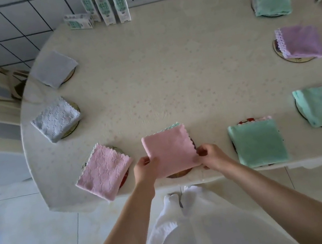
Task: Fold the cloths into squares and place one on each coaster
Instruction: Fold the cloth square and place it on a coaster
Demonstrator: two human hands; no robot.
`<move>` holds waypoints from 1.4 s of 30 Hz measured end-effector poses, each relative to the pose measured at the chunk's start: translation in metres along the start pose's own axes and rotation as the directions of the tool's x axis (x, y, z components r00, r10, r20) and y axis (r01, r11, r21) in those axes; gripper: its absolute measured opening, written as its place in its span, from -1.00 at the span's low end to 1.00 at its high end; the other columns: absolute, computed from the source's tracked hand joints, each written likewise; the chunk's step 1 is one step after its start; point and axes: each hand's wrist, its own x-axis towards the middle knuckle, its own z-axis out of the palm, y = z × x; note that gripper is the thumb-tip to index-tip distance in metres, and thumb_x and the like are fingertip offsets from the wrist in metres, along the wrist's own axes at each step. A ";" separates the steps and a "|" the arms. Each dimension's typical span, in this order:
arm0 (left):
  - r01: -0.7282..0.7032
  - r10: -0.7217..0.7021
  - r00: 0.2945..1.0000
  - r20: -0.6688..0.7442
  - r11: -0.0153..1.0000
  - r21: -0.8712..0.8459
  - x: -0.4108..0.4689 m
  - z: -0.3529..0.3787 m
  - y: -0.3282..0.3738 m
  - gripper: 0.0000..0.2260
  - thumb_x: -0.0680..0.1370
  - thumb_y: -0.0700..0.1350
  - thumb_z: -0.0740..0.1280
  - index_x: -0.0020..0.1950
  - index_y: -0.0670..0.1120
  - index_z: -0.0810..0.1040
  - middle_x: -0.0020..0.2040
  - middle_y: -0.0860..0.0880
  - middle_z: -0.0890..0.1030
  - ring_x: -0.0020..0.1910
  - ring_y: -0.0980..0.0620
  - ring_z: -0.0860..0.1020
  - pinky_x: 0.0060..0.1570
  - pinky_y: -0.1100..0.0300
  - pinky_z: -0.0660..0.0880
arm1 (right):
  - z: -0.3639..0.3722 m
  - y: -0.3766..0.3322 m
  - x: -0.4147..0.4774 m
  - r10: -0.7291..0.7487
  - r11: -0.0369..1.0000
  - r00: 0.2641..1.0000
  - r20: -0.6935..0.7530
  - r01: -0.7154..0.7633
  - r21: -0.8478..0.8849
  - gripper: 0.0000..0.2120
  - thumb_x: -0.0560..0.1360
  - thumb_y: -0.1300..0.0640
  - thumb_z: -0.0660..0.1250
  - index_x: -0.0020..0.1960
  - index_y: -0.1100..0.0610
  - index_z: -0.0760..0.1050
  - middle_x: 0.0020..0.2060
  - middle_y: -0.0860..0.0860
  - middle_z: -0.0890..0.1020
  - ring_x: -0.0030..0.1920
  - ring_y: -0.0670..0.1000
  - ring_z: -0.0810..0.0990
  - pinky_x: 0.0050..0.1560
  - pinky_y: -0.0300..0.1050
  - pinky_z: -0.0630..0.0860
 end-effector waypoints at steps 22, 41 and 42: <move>-0.120 0.230 0.962 -0.146 0.840 0.530 0.006 -0.015 -0.007 -0.89 0.44 -0.13 0.39 -0.07 -0.11 0.56 -0.16 -0.01 0.59 -0.15 -0.02 0.53 -0.21 0.17 0.43 | 0.008 -0.005 -0.006 -0.260 0.813 0.957 -0.127 0.146 -0.564 -0.80 0.49 0.11 0.25 0.08 0.13 0.39 -0.01 0.04 0.53 -0.09 0.06 0.53 -0.18 -0.06 0.47; -0.036 0.204 0.894 -0.399 0.920 0.390 0.043 -0.174 -0.015 -0.85 0.43 -0.18 0.38 -0.01 -0.12 0.54 -0.12 -0.06 0.61 -0.09 -0.12 0.55 -0.18 0.15 0.40 | 0.153 -0.125 0.021 -0.464 0.744 0.882 0.089 0.442 -0.501 -0.80 0.50 0.17 0.26 0.11 0.16 0.49 0.00 0.07 0.55 0.01 0.07 0.54 0.03 -0.11 0.45; -0.017 0.168 0.909 -0.381 0.929 0.368 0.046 -0.180 -0.017 -0.85 0.41 -0.17 0.39 -0.05 -0.11 0.52 -0.14 -0.07 0.61 -0.10 -0.12 0.56 -0.20 0.14 0.41 | 0.163 -0.129 0.024 -0.452 0.753 0.889 0.074 0.424 -0.502 -0.79 0.50 0.17 0.26 0.12 0.16 0.49 0.03 0.08 0.56 0.02 0.08 0.54 0.03 -0.11 0.45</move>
